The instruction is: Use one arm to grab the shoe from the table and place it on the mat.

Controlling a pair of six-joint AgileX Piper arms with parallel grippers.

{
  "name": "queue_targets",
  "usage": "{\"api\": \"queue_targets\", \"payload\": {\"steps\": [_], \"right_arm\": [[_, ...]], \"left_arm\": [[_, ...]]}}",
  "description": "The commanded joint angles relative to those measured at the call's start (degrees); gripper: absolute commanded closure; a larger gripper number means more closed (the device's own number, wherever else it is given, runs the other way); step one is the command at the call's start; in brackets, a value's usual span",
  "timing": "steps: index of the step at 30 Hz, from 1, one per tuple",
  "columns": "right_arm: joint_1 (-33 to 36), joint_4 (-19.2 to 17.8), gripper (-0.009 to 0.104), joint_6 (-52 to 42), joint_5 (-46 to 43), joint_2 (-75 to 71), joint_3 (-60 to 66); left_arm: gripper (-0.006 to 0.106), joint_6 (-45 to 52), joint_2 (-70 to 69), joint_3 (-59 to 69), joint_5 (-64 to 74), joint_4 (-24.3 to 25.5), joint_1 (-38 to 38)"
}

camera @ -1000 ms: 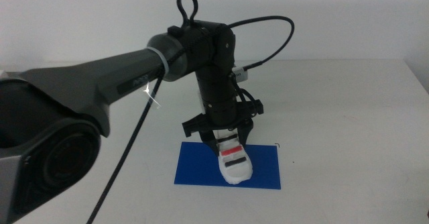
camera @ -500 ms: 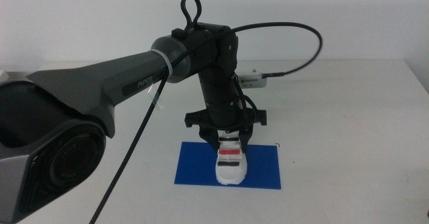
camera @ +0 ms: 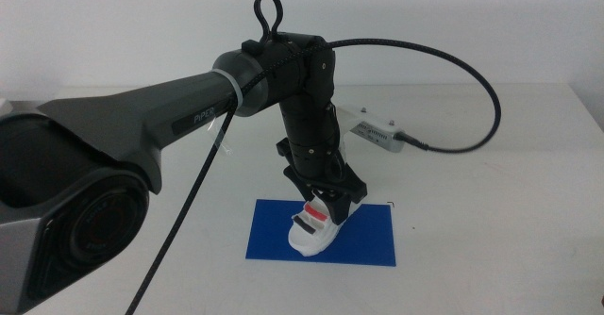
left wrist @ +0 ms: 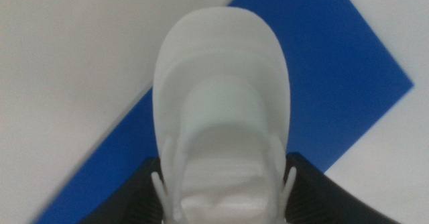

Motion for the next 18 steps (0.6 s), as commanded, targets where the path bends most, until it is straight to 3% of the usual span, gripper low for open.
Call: {"api": "queue_targets", "payload": {"steps": [1,11,15,18], "right_arm": [[-0.1,-0.6,0.017,-0.6,-4.2,0.2,0.3],[-0.1,-0.6,0.017,-0.6,-4.2,0.2,0.3],[-0.1,-0.6,0.017,-0.6,-4.2,0.2,0.3],[-0.1,-0.6,0.017,-0.6,-4.2,0.2,0.3]], "left_arm": [[0.100,5.7,-4.0,-1.7,5.1,-1.6,-0.3],[0.100,40.6,-4.0,-1.7,5.1,-3.1,-0.3],[0.100,47.3,-4.0,-1.7,5.1,-2.5,-0.3],[0.100,47.2,-4.0,-1.7,5.1,-1.1,-0.3]]}}
